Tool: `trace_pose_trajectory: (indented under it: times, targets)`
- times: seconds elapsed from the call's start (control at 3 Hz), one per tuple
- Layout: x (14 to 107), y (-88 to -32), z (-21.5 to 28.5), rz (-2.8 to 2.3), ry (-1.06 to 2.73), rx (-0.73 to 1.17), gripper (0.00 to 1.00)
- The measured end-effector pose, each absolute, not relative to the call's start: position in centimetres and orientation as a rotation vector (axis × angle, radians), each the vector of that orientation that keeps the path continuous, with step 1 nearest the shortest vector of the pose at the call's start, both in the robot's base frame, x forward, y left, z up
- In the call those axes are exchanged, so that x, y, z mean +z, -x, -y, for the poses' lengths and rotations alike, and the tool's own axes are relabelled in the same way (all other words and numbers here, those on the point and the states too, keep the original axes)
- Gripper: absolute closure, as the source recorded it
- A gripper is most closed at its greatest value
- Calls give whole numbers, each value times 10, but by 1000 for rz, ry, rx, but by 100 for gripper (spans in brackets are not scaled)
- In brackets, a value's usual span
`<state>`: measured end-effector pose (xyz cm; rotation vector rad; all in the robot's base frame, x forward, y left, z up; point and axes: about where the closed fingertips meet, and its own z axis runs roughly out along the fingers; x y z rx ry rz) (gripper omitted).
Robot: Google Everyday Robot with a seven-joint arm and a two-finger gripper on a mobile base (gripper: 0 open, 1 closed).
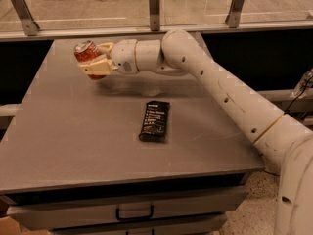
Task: Place coke can upright
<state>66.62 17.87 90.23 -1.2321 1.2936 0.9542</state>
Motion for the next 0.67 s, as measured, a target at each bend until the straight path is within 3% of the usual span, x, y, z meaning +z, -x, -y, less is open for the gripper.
trace_pose_trajectory:
  times: [0.33, 0.67]
  targets:
    - [892, -667, -173, -1310, 1242, 983, 100]
    - [885, -663, -166, -1311, 1263, 996, 83]
